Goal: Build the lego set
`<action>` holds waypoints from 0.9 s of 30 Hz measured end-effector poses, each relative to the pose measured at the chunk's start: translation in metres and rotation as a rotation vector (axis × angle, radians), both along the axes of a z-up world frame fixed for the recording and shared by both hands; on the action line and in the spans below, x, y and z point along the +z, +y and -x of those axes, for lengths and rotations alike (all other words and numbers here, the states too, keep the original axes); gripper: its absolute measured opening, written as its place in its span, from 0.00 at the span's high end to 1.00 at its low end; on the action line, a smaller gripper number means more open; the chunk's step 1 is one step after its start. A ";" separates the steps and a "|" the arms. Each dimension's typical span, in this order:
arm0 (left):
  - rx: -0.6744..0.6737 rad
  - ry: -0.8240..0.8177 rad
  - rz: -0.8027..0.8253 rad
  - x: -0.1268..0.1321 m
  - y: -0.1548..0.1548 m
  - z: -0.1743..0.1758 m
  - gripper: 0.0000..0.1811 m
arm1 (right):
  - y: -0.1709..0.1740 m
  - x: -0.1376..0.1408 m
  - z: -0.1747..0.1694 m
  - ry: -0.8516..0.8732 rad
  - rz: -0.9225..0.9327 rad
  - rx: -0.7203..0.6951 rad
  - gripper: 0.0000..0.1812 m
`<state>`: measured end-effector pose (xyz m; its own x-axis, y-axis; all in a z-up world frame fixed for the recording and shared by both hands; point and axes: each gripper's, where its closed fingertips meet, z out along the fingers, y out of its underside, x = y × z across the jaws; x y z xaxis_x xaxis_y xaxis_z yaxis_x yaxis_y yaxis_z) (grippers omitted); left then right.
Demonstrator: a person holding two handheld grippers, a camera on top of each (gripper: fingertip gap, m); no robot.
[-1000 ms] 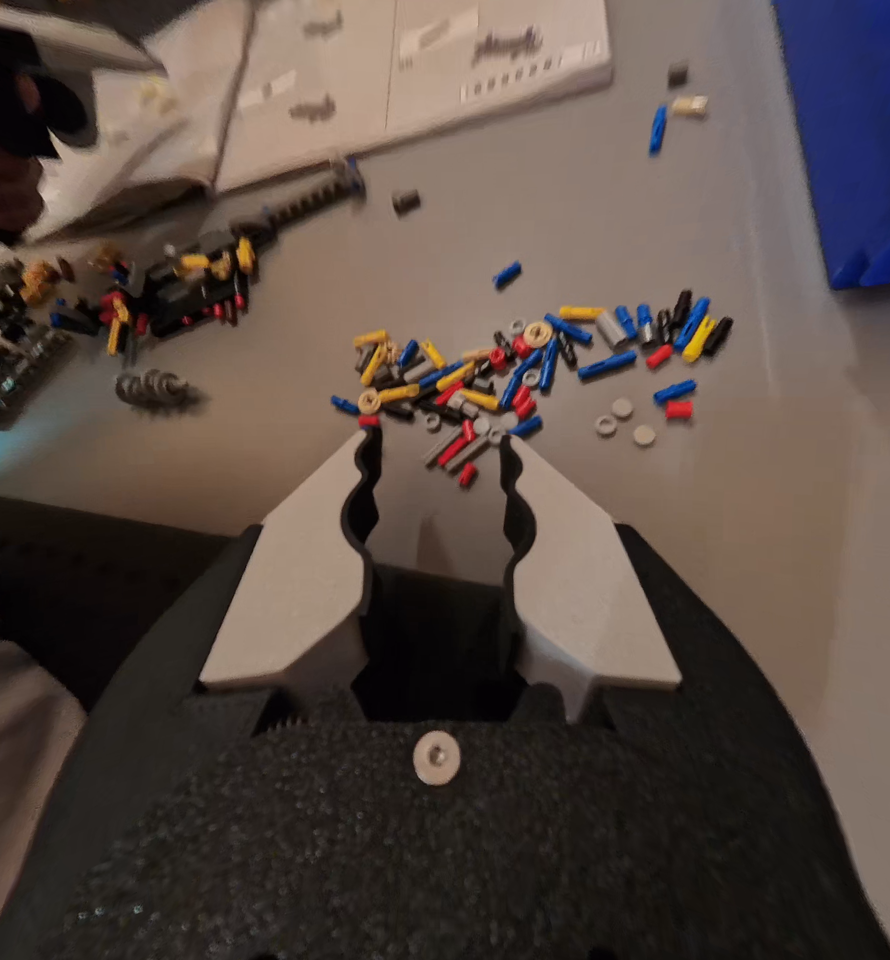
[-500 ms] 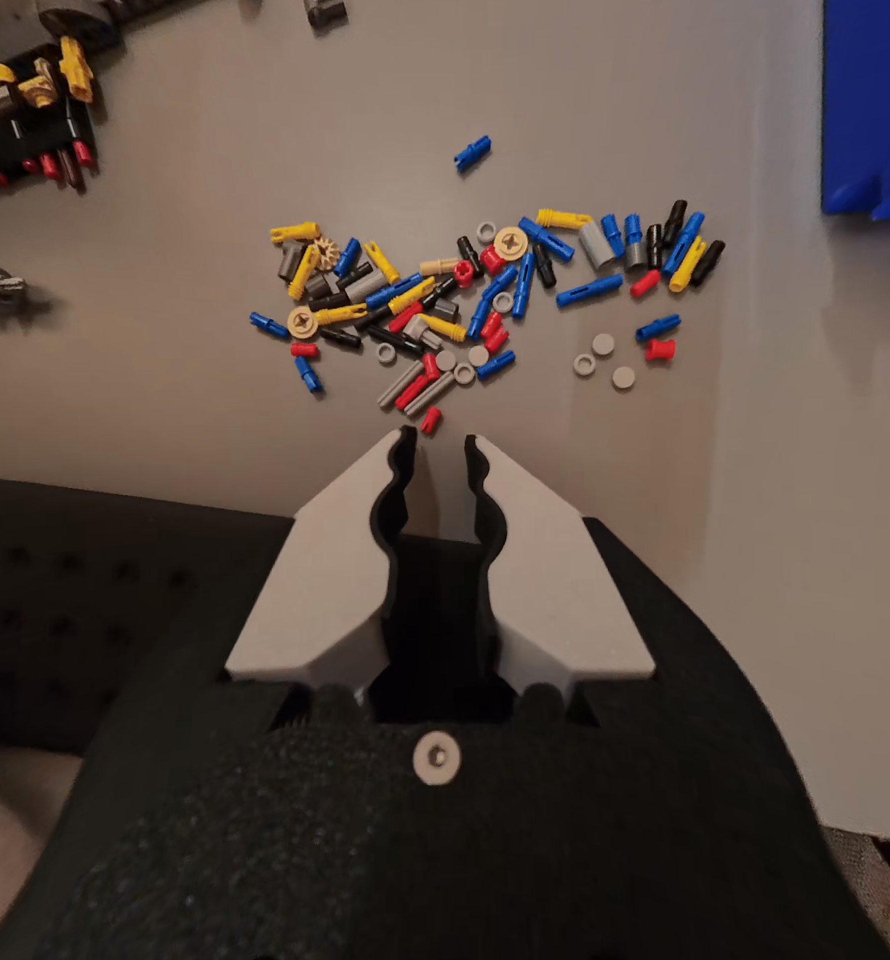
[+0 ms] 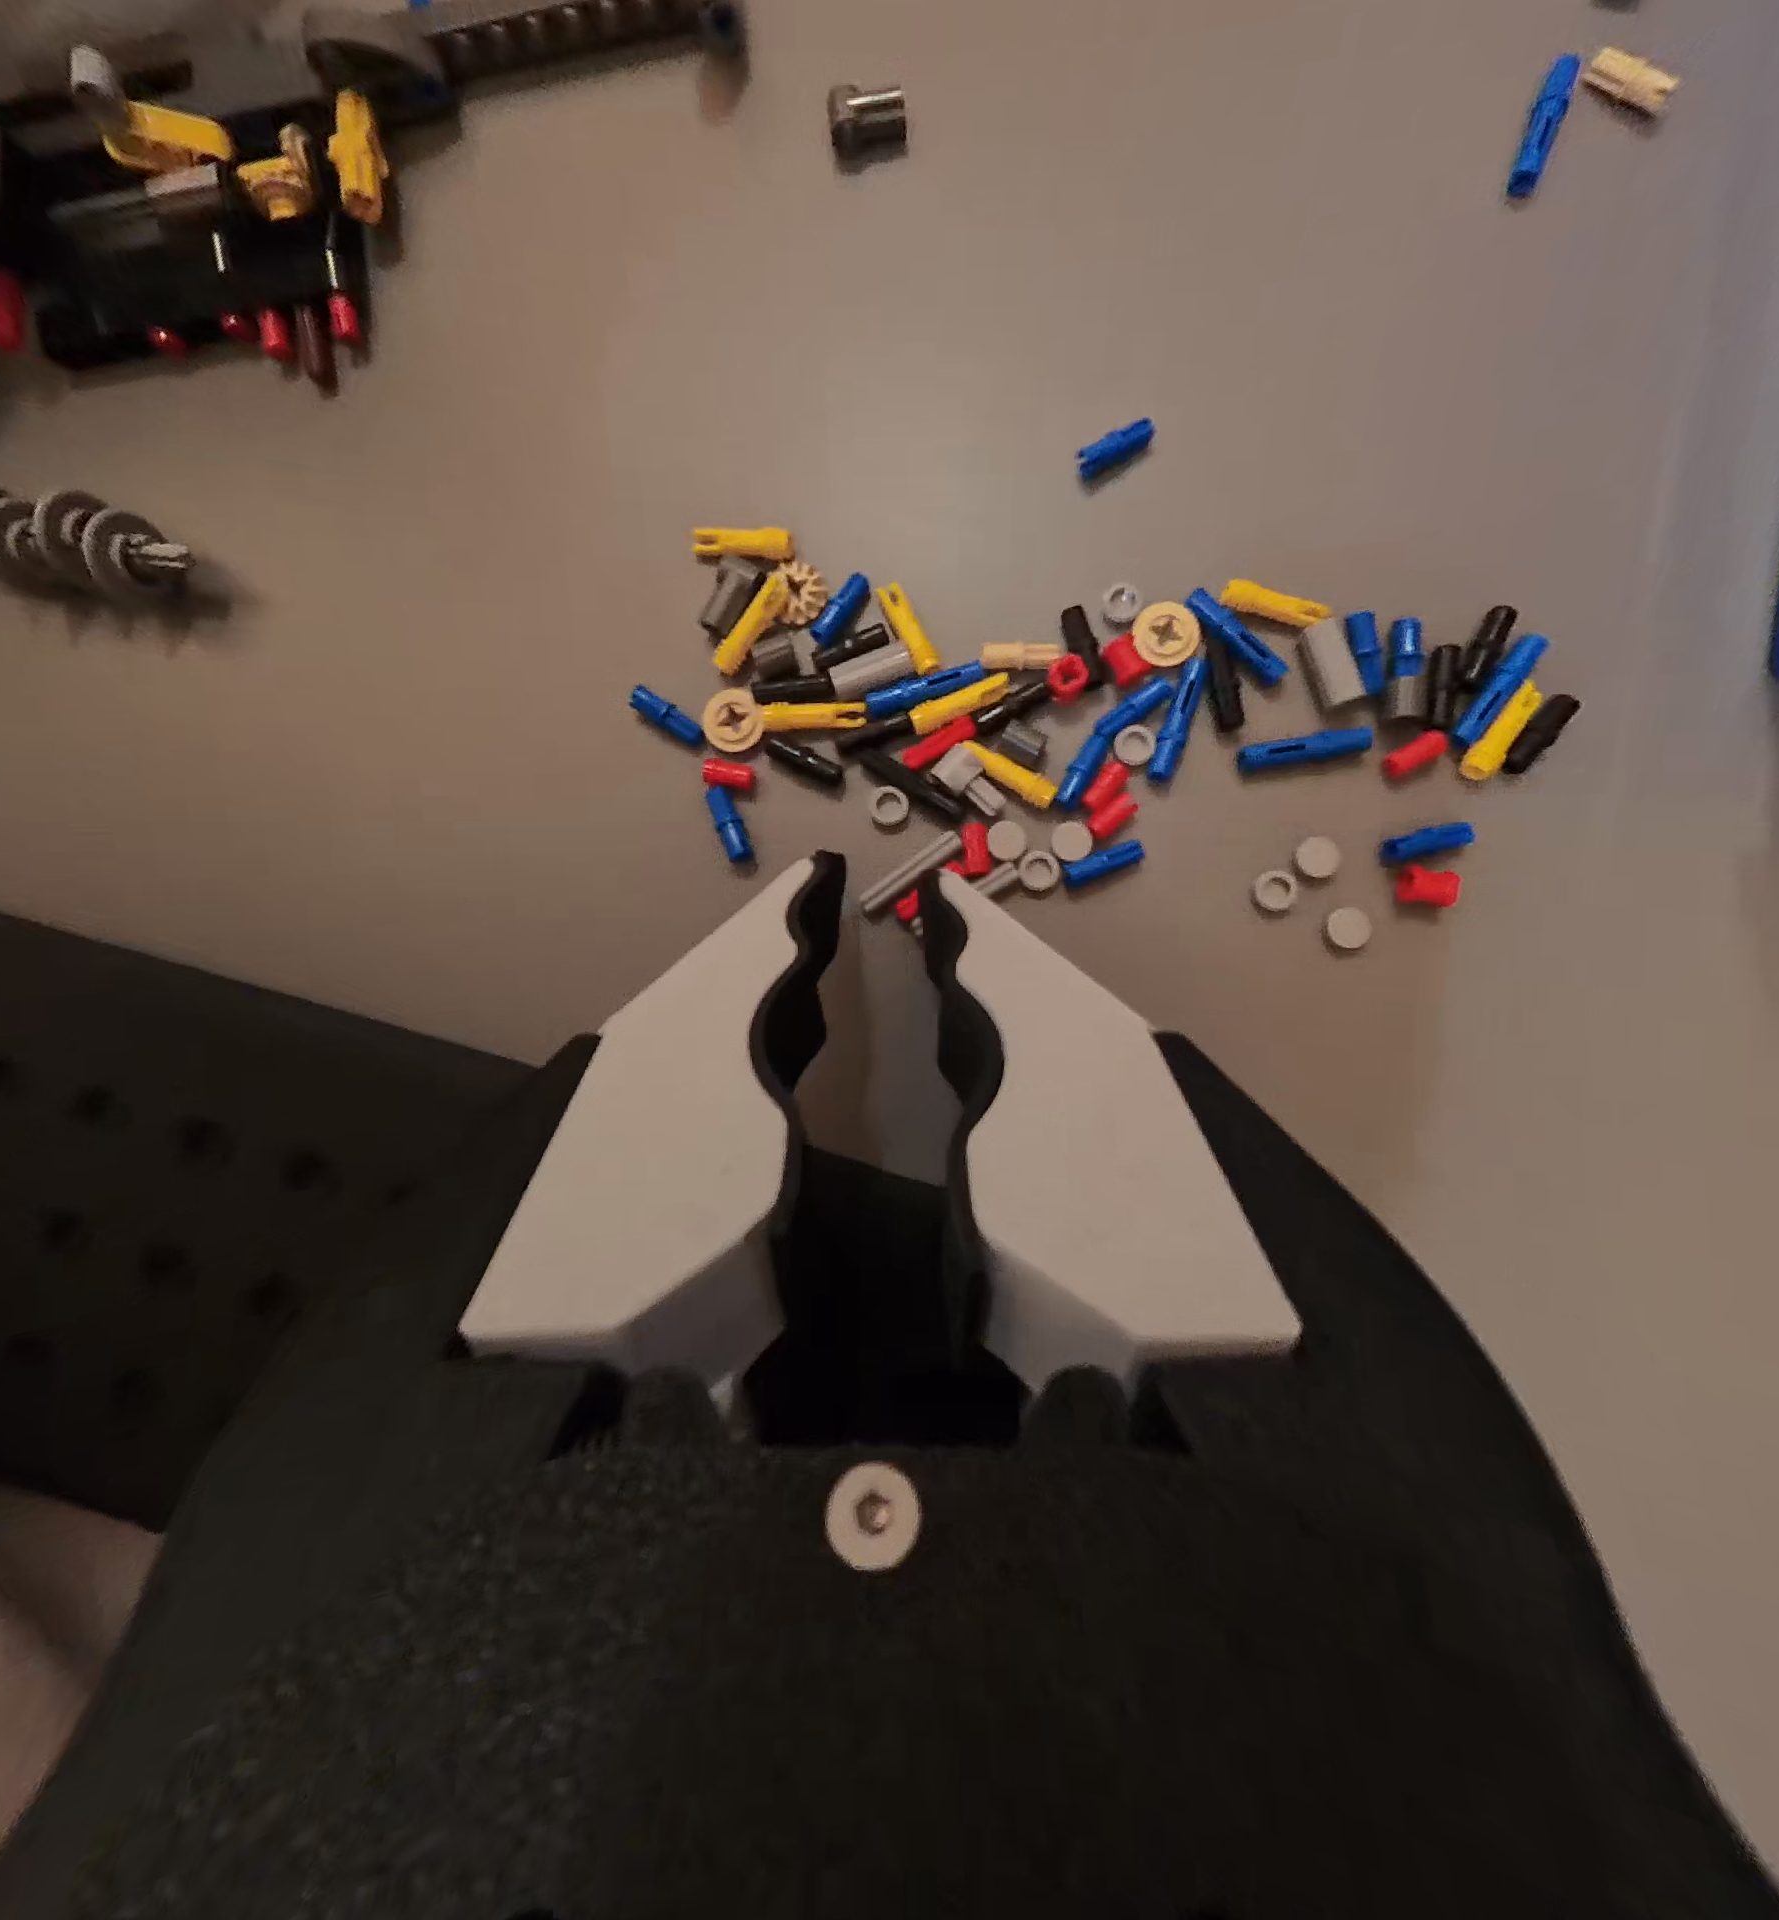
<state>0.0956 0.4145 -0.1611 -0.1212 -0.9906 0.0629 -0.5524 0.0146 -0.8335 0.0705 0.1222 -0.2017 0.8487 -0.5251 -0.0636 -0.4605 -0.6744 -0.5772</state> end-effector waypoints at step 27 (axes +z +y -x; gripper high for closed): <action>-0.023 0.016 -0.035 -0.005 -0.006 0.000 0.82 | -0.007 -0.005 -0.010 0.047 0.007 -0.006 0.94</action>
